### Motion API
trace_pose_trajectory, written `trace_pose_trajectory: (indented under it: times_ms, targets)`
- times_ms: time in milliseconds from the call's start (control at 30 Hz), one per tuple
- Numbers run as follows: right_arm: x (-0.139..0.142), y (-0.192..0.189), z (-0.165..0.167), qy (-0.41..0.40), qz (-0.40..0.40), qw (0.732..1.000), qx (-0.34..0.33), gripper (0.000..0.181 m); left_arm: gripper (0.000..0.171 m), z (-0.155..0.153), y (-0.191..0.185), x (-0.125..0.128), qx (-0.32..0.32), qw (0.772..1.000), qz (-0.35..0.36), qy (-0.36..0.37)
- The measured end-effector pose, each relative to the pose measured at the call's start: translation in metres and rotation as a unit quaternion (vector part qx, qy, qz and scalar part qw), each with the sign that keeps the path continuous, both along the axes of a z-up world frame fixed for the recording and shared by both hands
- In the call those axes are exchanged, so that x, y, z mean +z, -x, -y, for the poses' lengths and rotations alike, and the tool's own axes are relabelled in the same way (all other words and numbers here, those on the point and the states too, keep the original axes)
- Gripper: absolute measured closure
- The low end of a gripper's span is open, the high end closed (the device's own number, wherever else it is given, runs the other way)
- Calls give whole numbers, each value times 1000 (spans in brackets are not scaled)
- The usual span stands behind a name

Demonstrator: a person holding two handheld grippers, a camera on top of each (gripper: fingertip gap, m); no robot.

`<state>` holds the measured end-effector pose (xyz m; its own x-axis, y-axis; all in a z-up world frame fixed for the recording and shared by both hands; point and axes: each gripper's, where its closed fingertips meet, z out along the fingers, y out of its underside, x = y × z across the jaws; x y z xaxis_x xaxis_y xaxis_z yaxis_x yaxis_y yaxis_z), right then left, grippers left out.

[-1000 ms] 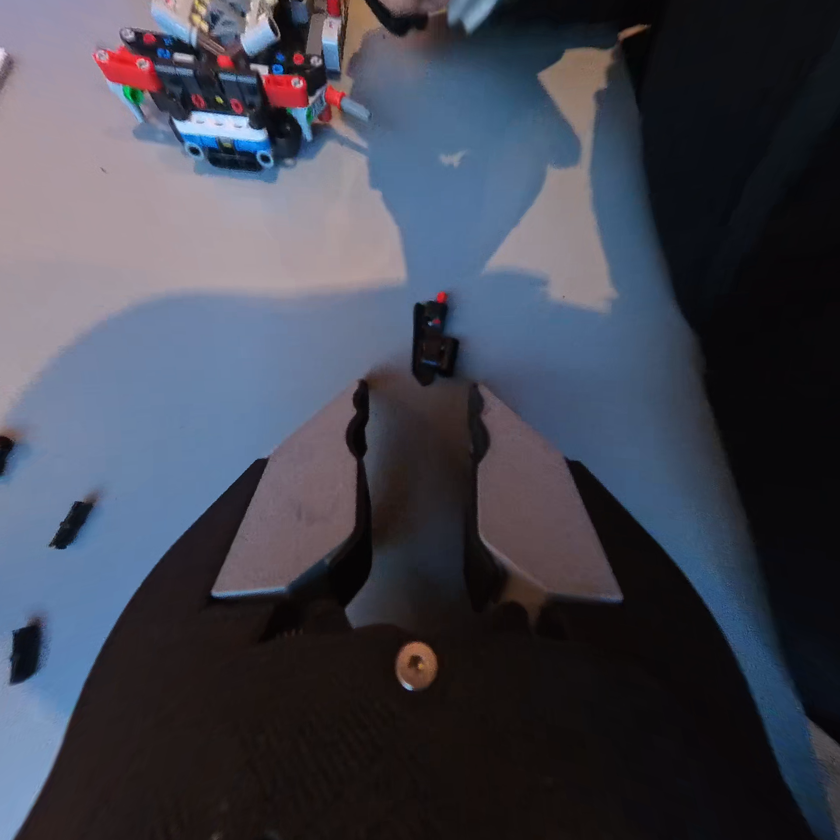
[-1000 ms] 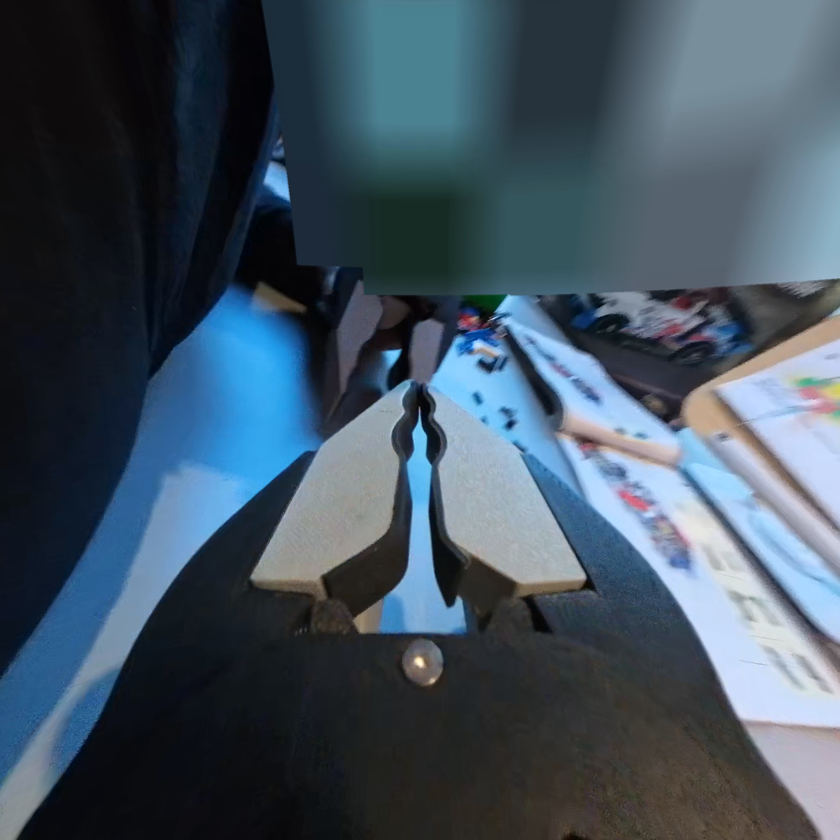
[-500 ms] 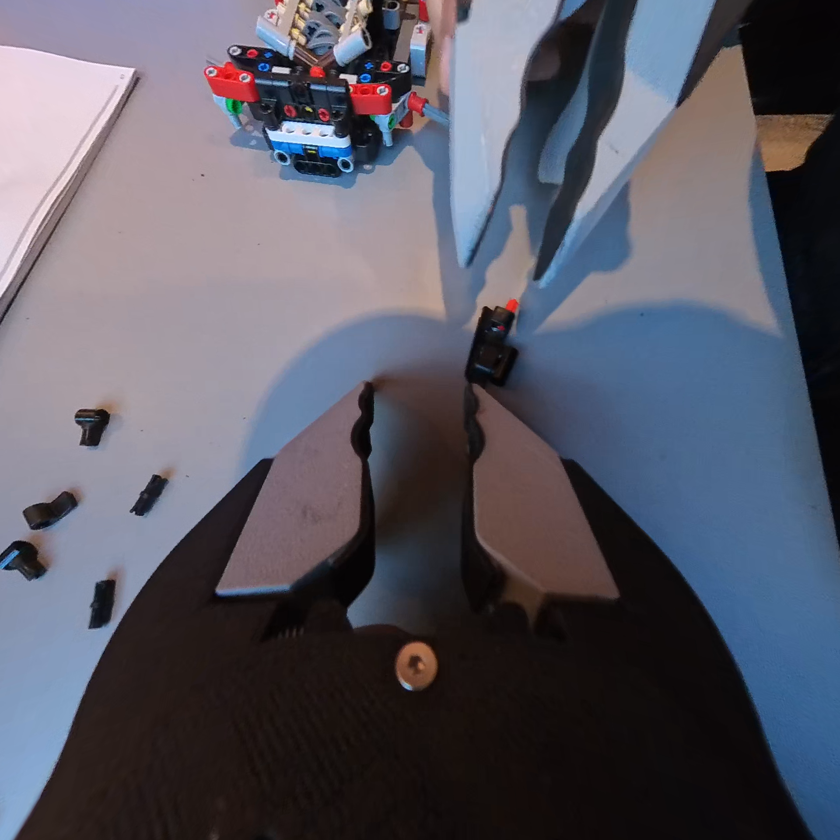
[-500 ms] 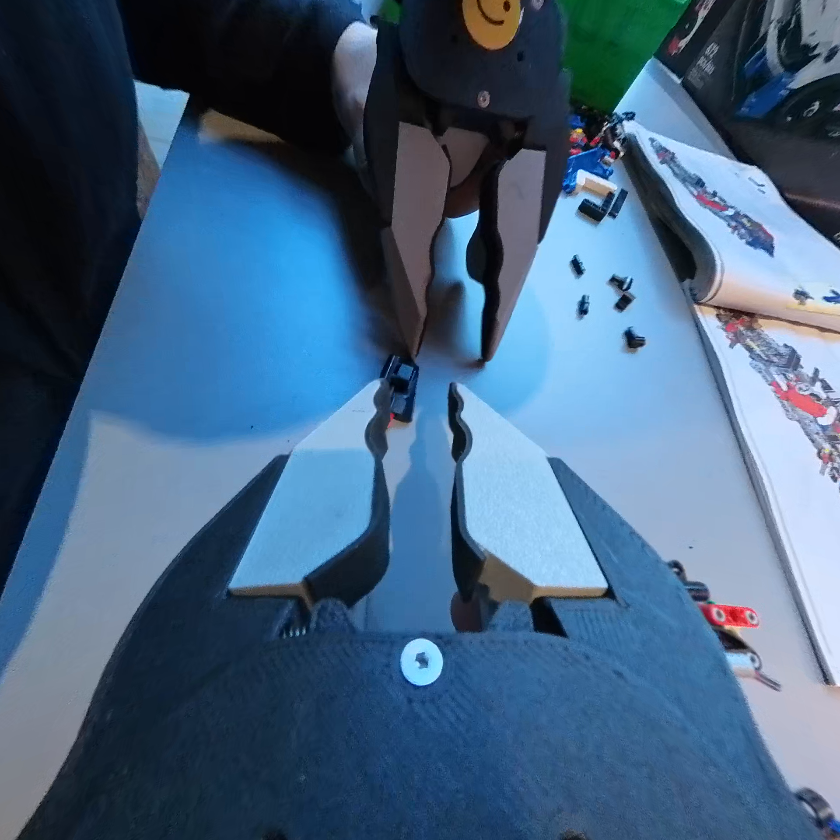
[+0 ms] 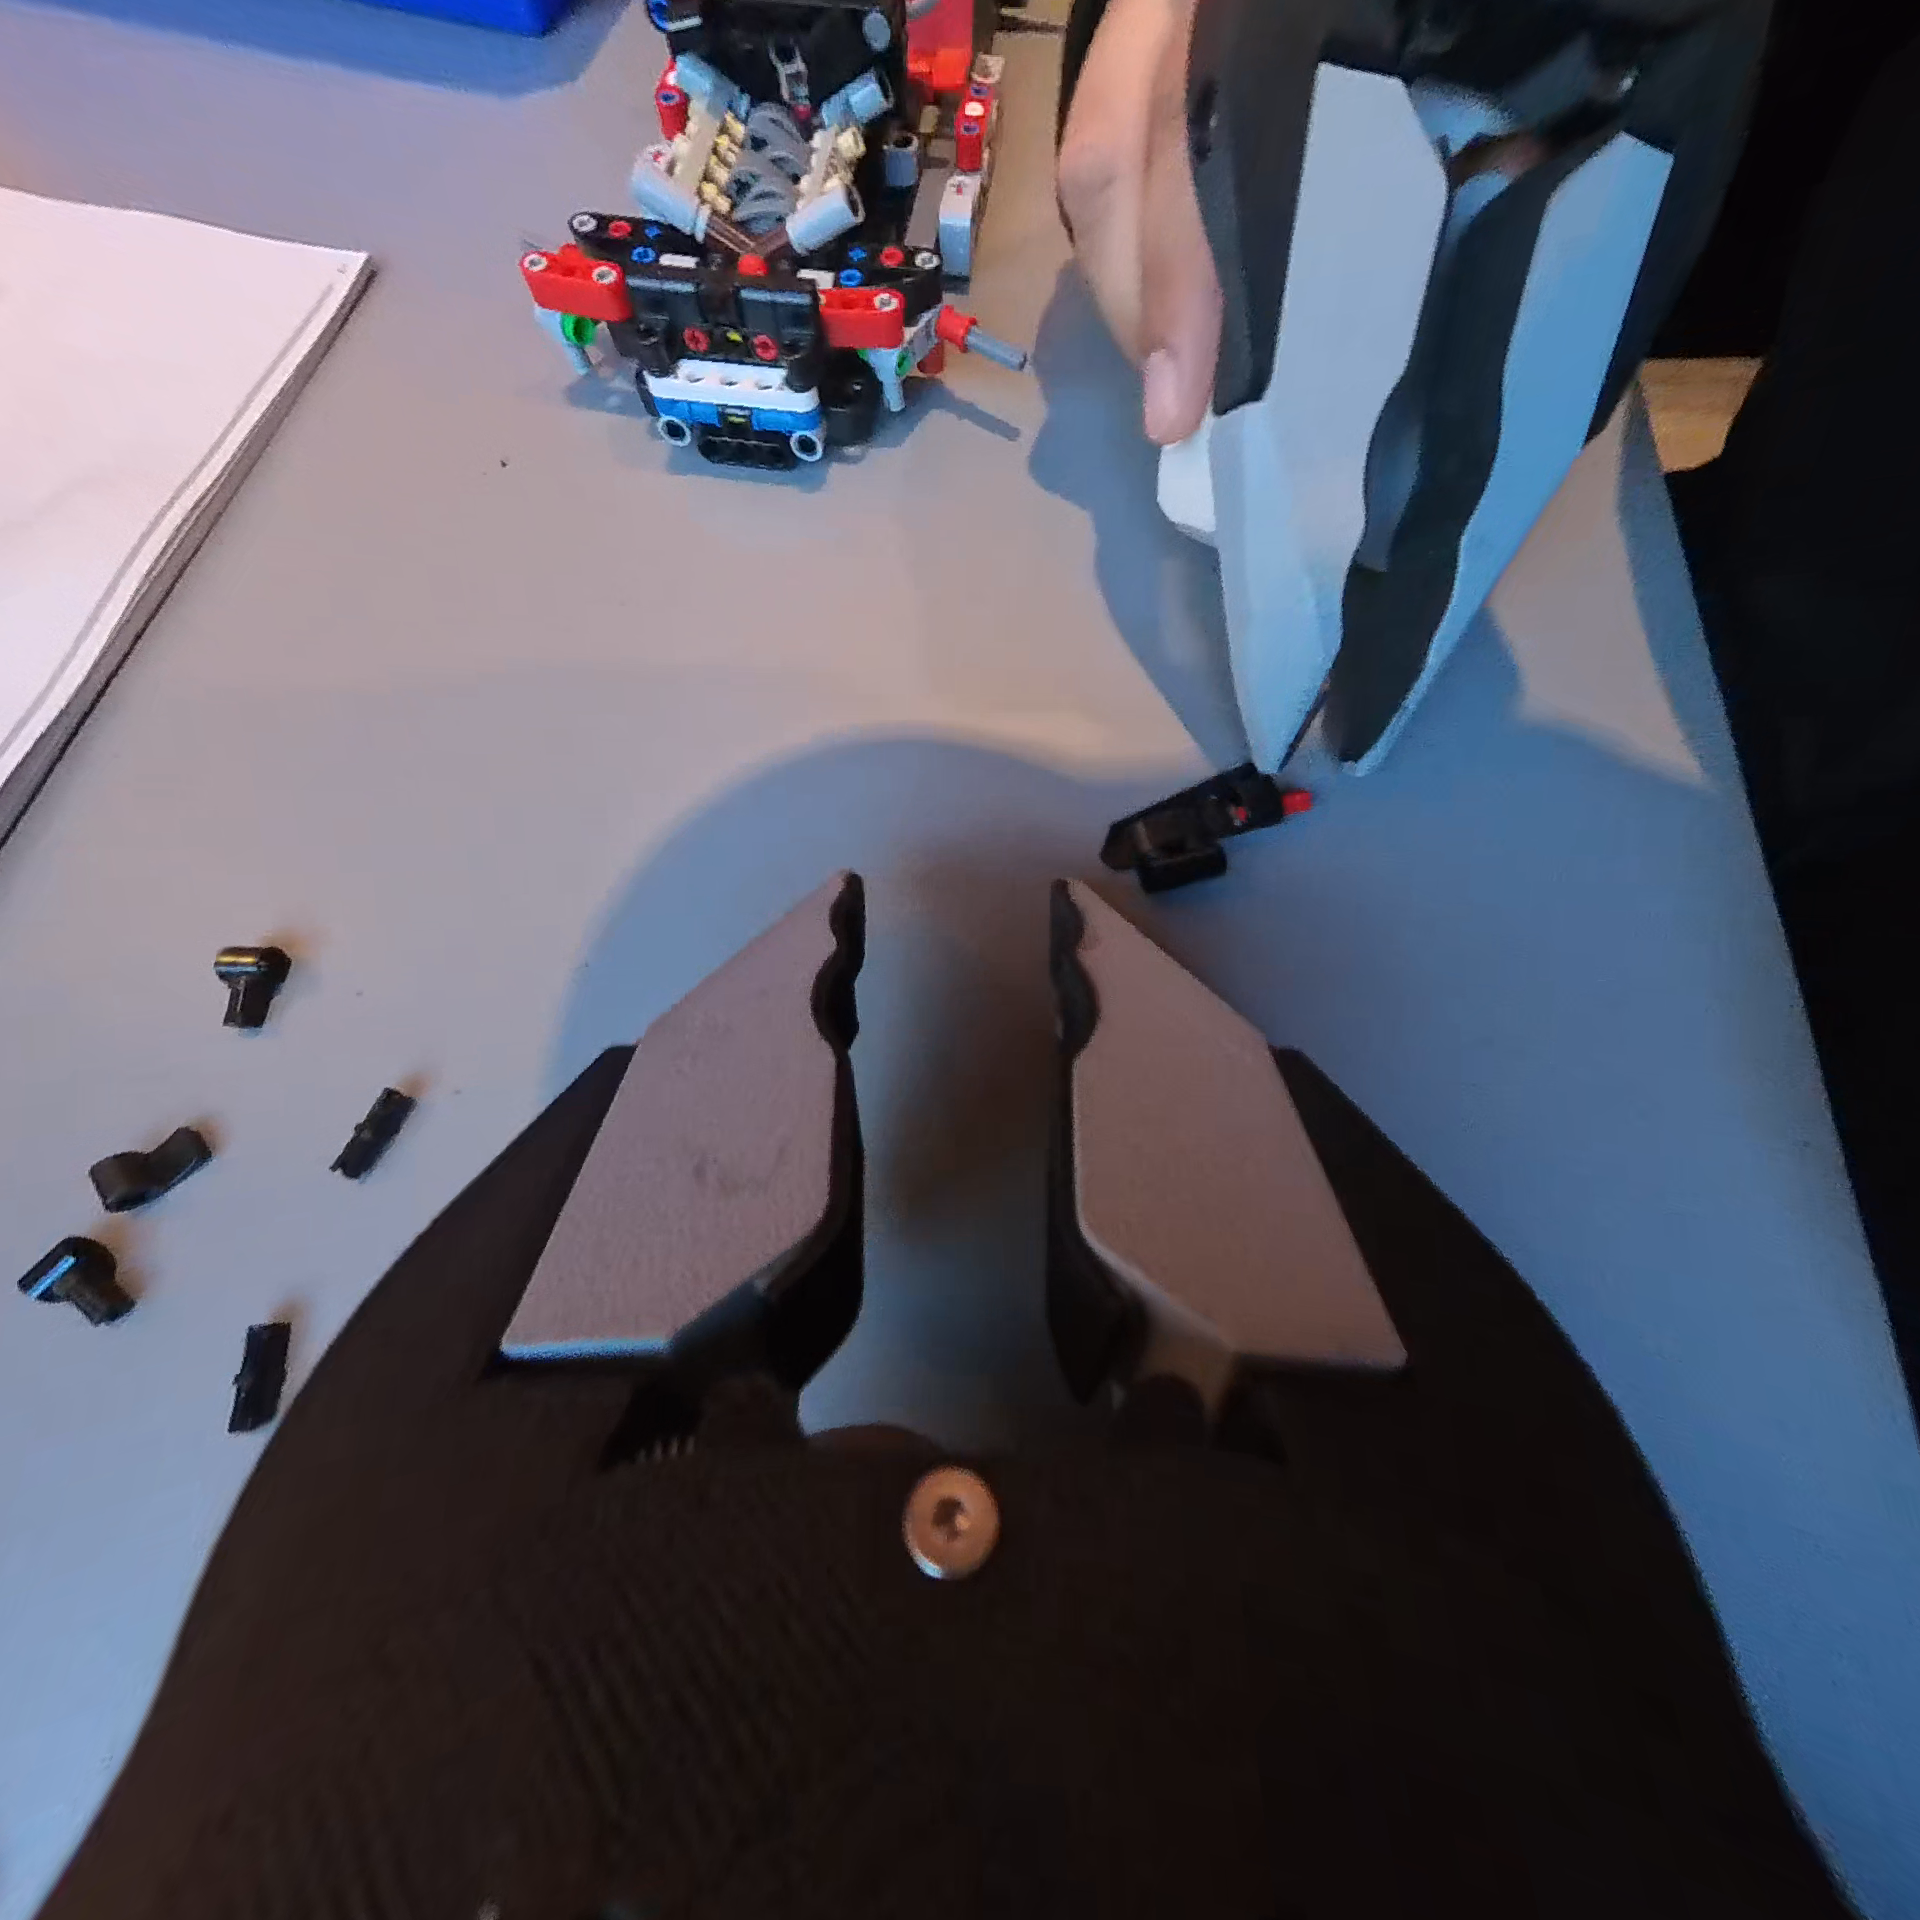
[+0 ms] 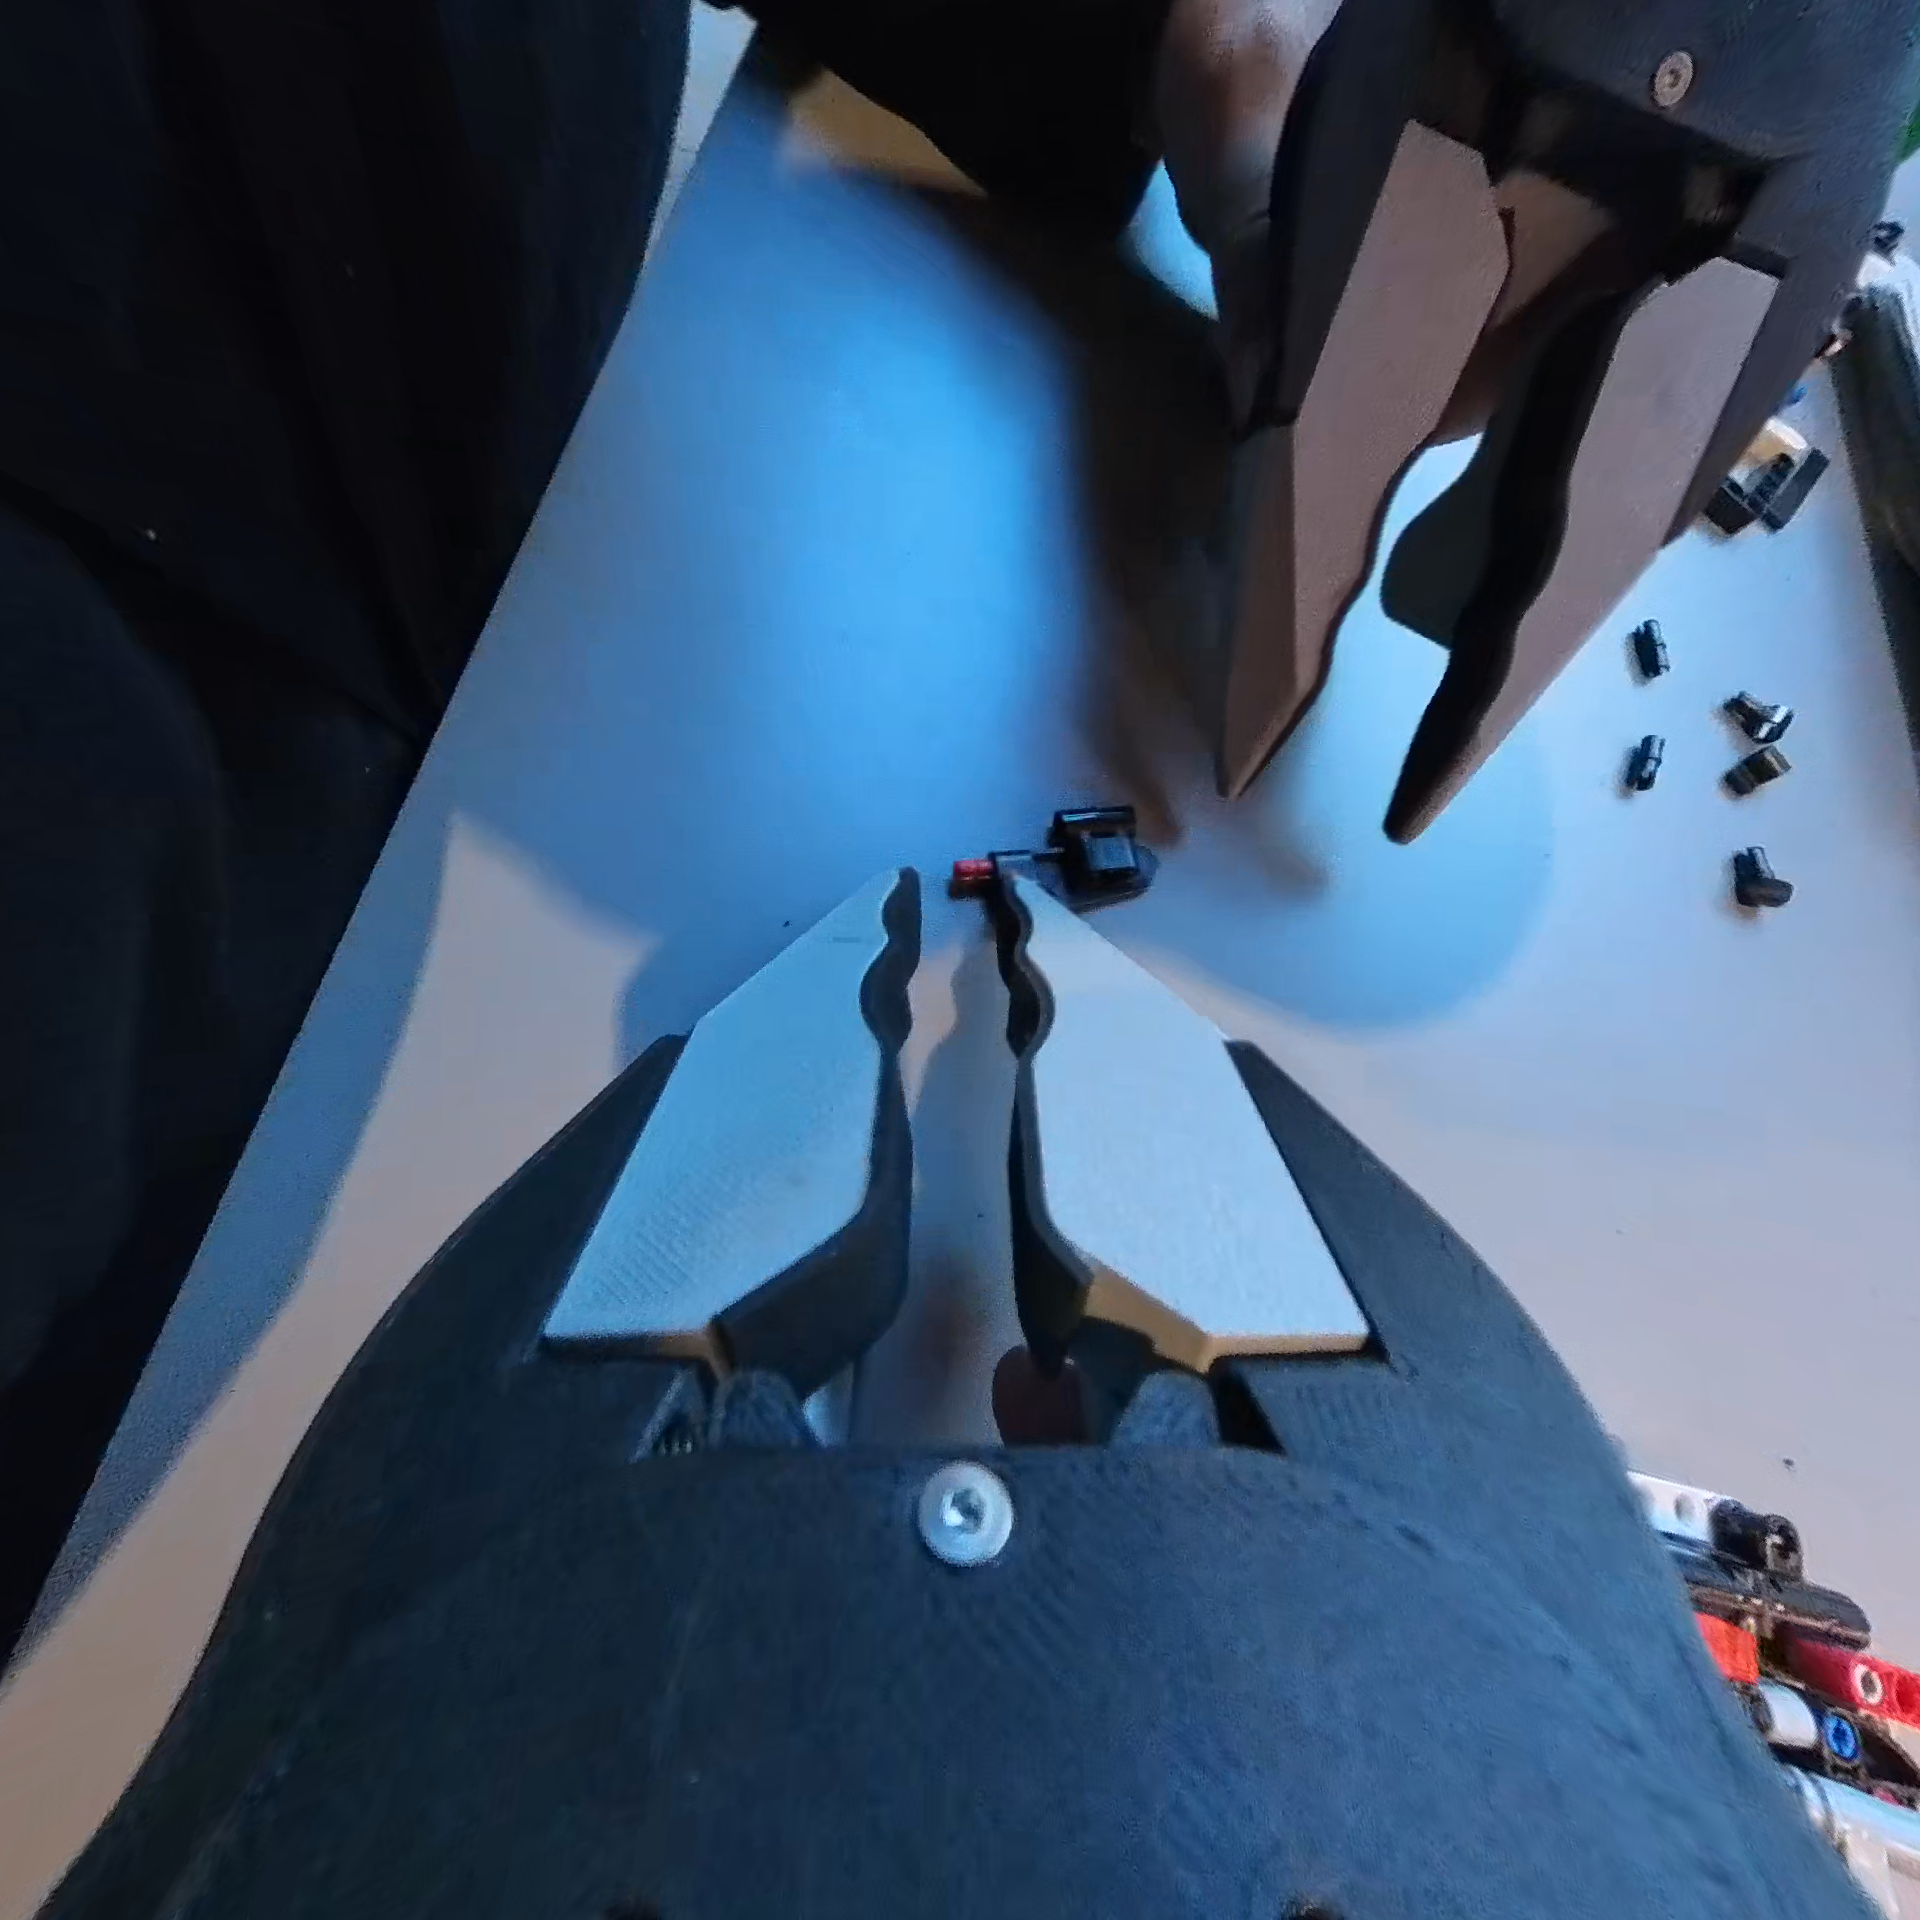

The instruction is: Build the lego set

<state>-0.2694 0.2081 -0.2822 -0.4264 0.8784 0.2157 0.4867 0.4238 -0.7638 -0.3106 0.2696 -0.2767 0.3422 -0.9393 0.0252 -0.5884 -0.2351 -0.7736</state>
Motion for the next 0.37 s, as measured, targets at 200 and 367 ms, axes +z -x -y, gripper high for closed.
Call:
trace_pose_trajectory:
  times_ms: [200,367]
  targets:
    - [7,1,-3,17,-16,1000,-7,169,140,-4,2,1,13,1000,5,8]
    - [10,2,-4,21,-22,999,-9,169,142,-3,1,-4,11,1000,-17,-4]
